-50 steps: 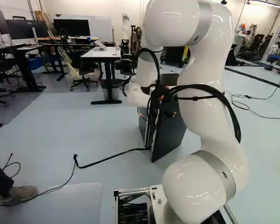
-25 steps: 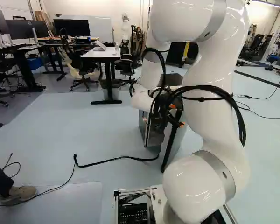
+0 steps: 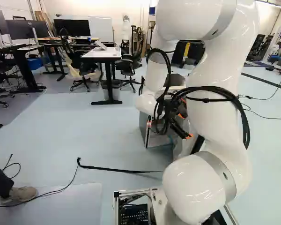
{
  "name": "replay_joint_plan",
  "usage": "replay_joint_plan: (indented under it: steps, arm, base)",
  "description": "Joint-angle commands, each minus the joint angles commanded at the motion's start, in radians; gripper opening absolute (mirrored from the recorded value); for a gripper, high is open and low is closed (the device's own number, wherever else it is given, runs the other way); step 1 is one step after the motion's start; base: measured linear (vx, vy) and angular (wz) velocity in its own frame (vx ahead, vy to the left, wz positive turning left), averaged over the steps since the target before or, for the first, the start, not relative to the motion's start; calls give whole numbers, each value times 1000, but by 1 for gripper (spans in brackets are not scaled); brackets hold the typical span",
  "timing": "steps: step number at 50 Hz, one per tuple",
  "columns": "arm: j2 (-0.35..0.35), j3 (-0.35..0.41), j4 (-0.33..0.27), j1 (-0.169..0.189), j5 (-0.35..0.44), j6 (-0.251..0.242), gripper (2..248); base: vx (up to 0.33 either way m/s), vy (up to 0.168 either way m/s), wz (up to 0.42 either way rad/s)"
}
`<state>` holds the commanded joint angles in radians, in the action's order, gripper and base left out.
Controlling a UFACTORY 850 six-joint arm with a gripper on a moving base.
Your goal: Open the fridge door
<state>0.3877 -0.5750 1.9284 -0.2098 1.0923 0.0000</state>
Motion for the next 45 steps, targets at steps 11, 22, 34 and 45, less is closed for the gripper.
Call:
replay_joint_plan:
  steps: [11,22,34,45]
  arm:
    - [1,-2,1,1,1,0,247]
    - [14,-30,-6,36,12,0,247]
    - [39,-82,-9,109,20,0,247]
    - [63,-131,-9,176,20,0,247]
  base:
    - [0,0,0]
    - [0,0,0]
    - [0,0,0]
    - [0,0,0]
